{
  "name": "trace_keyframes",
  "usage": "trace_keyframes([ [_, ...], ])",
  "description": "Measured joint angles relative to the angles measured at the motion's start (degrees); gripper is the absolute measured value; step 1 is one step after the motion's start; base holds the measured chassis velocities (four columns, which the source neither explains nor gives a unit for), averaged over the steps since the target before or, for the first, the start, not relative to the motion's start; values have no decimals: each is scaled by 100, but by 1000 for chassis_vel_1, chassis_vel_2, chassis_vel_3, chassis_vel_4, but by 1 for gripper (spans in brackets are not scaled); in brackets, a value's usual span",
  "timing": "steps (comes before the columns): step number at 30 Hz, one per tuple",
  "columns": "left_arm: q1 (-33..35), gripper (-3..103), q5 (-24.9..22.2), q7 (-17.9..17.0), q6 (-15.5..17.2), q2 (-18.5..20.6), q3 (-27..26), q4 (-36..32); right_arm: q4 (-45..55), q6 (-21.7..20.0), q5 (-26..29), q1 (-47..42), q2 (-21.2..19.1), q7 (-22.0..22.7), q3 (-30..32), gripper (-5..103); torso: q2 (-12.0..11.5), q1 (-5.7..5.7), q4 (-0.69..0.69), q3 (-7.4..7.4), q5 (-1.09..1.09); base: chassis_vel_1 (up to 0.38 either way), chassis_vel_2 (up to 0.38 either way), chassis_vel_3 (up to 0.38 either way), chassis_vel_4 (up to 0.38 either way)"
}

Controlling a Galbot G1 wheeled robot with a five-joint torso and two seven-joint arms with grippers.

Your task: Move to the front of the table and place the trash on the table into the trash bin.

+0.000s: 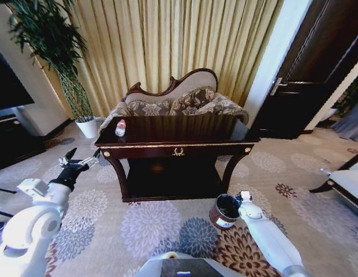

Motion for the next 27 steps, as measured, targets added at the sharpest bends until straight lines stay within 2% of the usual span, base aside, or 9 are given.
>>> trace_keyframes([
  [2, 0, 100, 0, -3, 0, 0, 0, 2, 7, 0, 0, 4, 8, 23, -23, 24, 0, 0, 0, 0, 0, 0, 0, 0, 0],
  [5, 6, 100, -13, -14, 0, 1, -26, 19, 43, 90, 11, 31, 55, 171, -61, 41, 0, 0, 0, 0, 0, 0, 0, 0, 0],
  [6, 6, 100, -13, -14, 0, 1, -26, 19, 43, 90, 11, 31, 55, 171, -61, 41, 0, 0, 0, 0, 0, 0, 0, 0, 0],
  [9, 14, 100, -25, -17, -1, 2, -56, 33, 346, 278, 211, -1, 70, 200, 14, 52, 0, 0, 1, 0, 0, 0, 0, 0, 0],
  [11, 14, 100, -30, -22, -6, -6, -73, 38, 930, 393, 509, -113, 62, 156, 146, 63, 0, 0, 0, 0, 0, 0, 0, 0, 0],
  [12, 14, 100, -30, -22, -6, -6, -73, 38, 930, 393, 509, -113, 62, 156, 146, 63, 0, 0, 0, 0, 0, 0, 0, 0, 0],
  [15, -8, 100, -22, -27, -8, -36, -49, 37, 2116, 472, 909, -317, -9, 151, 256, 74, 0, 0, -1, 0, -2, 0, 0, 0, 0],
  [20, -17, 100, 2, -76, -8, -58, -1, -27, 3723, 462, 1251, -513, -209, 520, 160, 95, 0, 0, 0, 0, -2, 0, 0, 0, 0],
  [27, -19, 100, 8, -131, -3, -50, -16, -67, 4881, 310, 1514, -564, -412, 720, 76, 100, 0, 0, 0, -1, 0, 0, 0, 0, 0],
])
